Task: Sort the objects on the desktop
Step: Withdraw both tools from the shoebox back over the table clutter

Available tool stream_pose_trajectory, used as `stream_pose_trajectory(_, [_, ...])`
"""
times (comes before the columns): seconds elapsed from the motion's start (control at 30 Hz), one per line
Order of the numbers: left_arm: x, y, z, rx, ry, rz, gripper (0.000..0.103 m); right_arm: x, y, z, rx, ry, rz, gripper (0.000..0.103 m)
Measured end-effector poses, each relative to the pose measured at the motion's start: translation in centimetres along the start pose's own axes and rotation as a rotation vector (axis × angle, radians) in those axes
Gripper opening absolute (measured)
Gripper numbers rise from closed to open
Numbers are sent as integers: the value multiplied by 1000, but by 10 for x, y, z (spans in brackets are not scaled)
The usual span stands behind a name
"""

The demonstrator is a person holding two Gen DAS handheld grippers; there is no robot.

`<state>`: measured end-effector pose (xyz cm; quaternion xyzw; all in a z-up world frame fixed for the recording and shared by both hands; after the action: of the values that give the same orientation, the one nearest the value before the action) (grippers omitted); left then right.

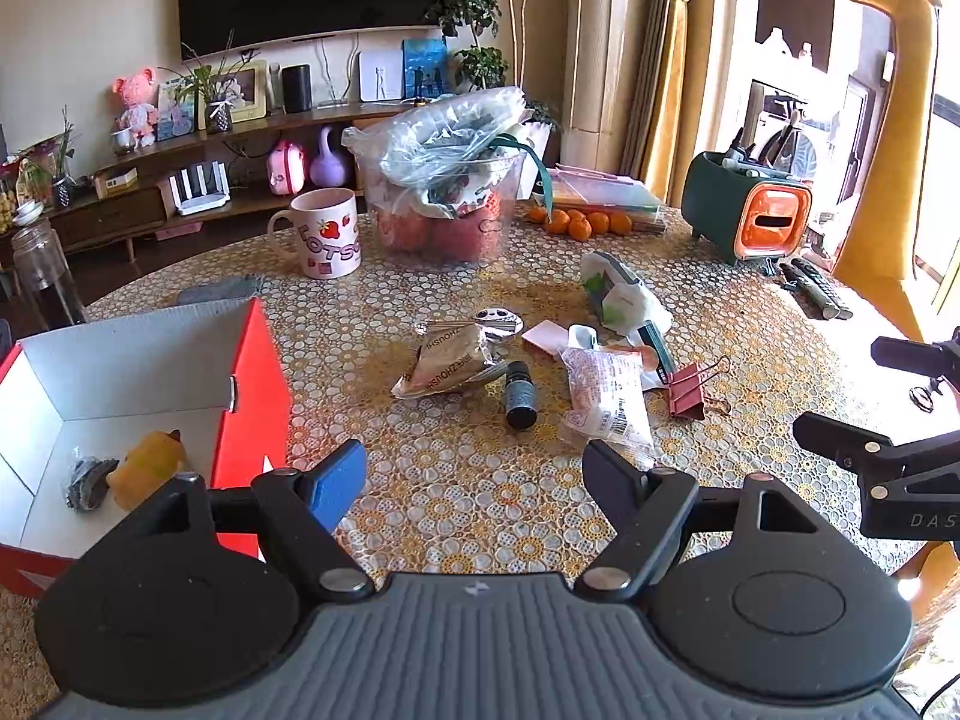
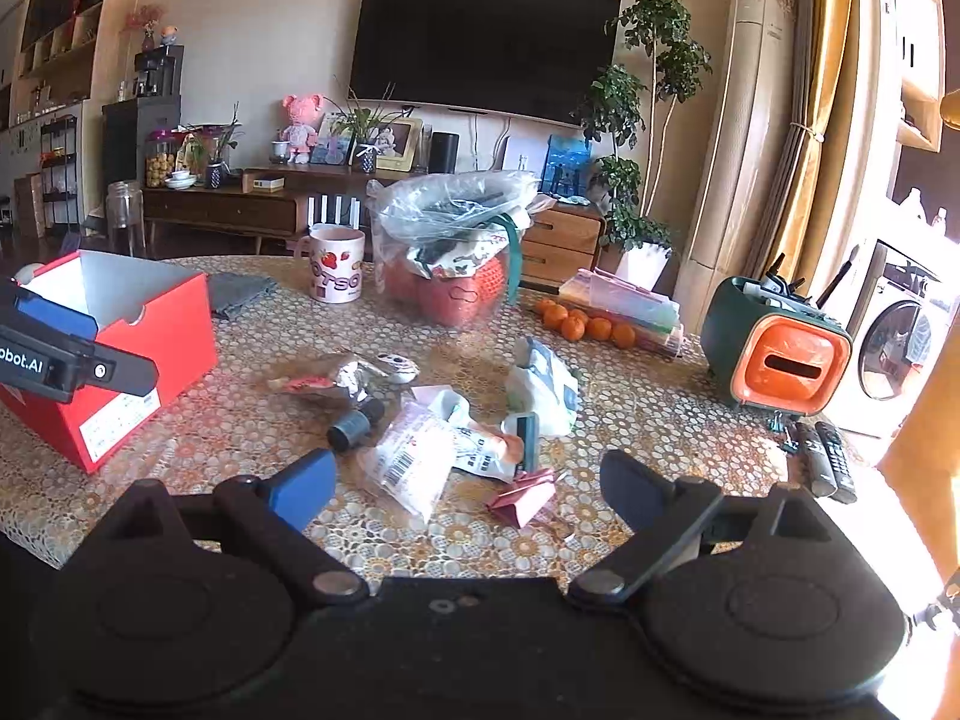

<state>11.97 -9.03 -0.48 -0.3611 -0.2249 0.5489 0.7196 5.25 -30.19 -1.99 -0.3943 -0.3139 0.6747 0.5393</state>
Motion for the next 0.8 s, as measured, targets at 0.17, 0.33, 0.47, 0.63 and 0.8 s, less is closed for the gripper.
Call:
stream_pose_trajectory(0.17, [-8,-3,-29,16,-12,-6,79,-16,9,-17,14,8,13,95])
stream_pose_trajectory(0.33, [-12,-6,-63,24,-33,-17,79,-29,17,-38,23,-6,25,95])
stream_pose_trajectory(0.47, [-16,-10,-87,33,-45,-31,79,-37,23,-58,37,-11,33,94])
stream_pose_trajectory(0.63, [-22,-12,-121,55,-72,-62,79,-45,31,-87,67,-29,45,93])
stream_pose_trajectory(0.8, [-22,-15,-149,63,-74,-69,79,-49,38,-110,64,-88,77,93])
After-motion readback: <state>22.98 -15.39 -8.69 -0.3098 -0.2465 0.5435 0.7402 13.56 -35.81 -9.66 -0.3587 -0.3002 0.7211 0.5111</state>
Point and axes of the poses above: each gripper's, at about its wrist camera, not at the fingertips, and z roughly against the way its jaws point, x to its left, y to its underside, the point moved 1 cm from there along -z, roughly the way its jaws point, and after that the axes turned 4 degrees about z, right-handed, at the moved point
